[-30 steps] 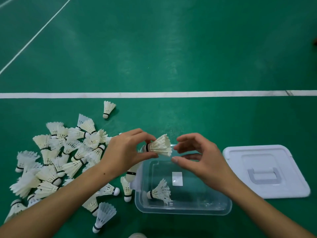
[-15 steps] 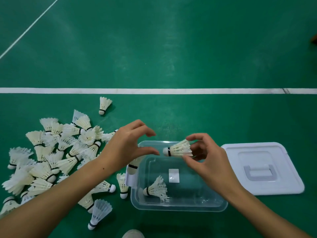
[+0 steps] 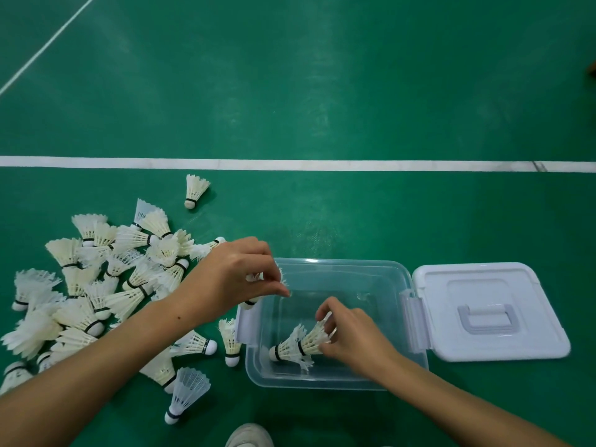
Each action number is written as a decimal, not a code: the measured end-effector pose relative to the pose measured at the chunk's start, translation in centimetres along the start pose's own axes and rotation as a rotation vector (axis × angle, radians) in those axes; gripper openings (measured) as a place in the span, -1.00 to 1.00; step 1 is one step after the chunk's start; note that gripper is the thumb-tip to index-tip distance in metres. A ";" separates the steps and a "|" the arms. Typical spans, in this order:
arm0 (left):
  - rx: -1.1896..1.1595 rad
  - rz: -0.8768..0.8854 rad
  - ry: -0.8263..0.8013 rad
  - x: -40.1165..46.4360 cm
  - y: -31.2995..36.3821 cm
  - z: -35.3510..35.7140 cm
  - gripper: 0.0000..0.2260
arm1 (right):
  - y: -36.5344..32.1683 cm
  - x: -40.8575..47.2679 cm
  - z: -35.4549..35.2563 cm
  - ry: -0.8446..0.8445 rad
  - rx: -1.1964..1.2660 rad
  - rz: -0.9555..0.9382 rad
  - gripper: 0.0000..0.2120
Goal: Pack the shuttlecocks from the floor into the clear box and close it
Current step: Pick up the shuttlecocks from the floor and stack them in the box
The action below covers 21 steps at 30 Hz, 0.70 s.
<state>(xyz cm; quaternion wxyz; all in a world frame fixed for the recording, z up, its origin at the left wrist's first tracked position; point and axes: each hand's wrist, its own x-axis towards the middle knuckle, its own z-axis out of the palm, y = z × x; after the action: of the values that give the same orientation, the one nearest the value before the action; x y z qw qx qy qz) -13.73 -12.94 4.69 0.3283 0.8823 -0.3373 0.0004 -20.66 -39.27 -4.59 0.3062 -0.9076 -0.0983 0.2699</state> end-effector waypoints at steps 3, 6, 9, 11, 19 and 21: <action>0.068 0.047 0.023 0.2 0.2 0.1 -0.72 | -0.3 0.9 0.9 -0.061 0.040 0.016 -0.60; 0.108 0.089 0.049 0.5 0.8 0.0 -0.71 | -0.6 1.5 1.3 -0.097 0.065 0.040 -0.58; 0.137 0.121 0.062 1.0 1.4 0.1 -0.70 | -0.5 1.2 0.5 -0.119 0.106 0.059 -0.53; 0.134 0.131 0.059 1.4 1.9 0.3 -0.70 | -0.4 0.0 -0.7 -0.105 0.121 0.052 -0.48; 0.024 0.192 -0.081 4.6 3.2 2.2 -0.75 | -1.7 -4.4 -8.3 0.274 0.332 -0.089 -0.57; 0.003 0.199 -0.112 5.2 3.4 3.0 -0.77 | -2.7 -4.7 -9.1 0.375 0.313 -0.169 -0.54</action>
<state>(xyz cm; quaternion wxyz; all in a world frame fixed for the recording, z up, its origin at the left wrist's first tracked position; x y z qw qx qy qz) -12.39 -19.62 5.45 0.3059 0.8435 -0.4412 -0.0158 -19.66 -43.29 5.16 0.4774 -0.8718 -0.0724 0.0824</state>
